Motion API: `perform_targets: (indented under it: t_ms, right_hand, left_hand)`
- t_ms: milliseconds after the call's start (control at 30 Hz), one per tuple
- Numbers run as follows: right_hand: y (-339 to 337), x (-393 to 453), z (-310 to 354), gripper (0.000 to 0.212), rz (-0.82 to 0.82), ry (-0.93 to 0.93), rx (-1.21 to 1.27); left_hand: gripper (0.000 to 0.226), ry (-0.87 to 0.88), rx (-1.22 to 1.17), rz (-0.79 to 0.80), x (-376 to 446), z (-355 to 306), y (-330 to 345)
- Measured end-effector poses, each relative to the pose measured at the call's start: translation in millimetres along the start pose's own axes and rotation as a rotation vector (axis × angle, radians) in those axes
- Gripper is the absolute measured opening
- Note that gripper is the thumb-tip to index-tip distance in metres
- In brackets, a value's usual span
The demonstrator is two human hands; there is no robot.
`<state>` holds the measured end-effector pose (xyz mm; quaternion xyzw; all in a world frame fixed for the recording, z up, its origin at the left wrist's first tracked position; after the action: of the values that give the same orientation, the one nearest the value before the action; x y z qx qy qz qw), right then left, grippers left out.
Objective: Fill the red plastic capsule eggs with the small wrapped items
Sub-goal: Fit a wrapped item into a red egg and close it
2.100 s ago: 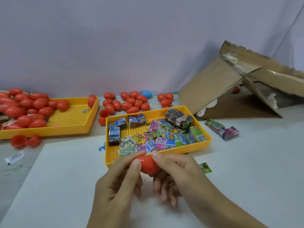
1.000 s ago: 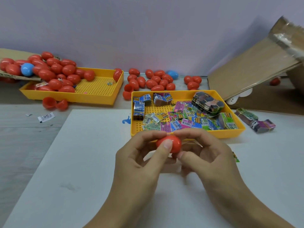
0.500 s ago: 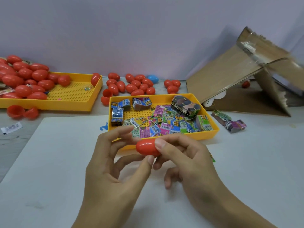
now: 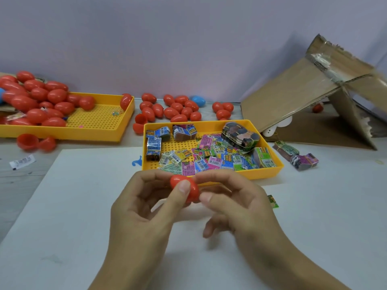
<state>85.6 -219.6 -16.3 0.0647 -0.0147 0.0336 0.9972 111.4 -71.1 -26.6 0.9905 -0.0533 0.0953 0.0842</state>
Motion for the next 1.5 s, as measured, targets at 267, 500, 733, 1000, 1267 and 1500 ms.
perform_targets:
  t_ms: [267,500,733,1000,1267,1500]
  right_hand:
    - [1,2,0,0.02,0.001,0.073,0.009]
    - [-3,1,-1,0.028,-0.073,-0.018,-0.025]
    - [2,-4,0,0.04,-0.023,-0.139,-0.195]
    - [-5,-3,9,0.025,-0.046,-0.133,-0.197]
    - [-4,0,8,0.02,-0.07,-0.016,-0.106]
    - [-7,0,9,0.021,-0.094,-0.038,-0.015]
  left_hand:
    - [0.03,-0.013,-0.128,0.145,1,5,0]
    - [0.032,-0.067,-0.187,0.136,0,6,3]
    - [0.04,-0.051,-0.102,0.203,-2,4,6]
    - [0.051,0.164,0.013,0.113,1,-6,1]
    - [0.063,0.331,0.27,0.215,1,-13,1]
    - [0.043,0.159,0.098,0.149,3,-9,-1]
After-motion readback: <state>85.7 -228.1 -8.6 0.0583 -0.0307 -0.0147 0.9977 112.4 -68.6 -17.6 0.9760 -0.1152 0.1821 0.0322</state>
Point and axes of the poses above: each hand's wrist, its own x-axis towards the middle knuckle, its own y-axis out of the palm, z = x × y, the point moved 4 cm from there along x, towards the middle knuckle, and after that the axes turned 6 degrees about z, right-handed, at the moved point
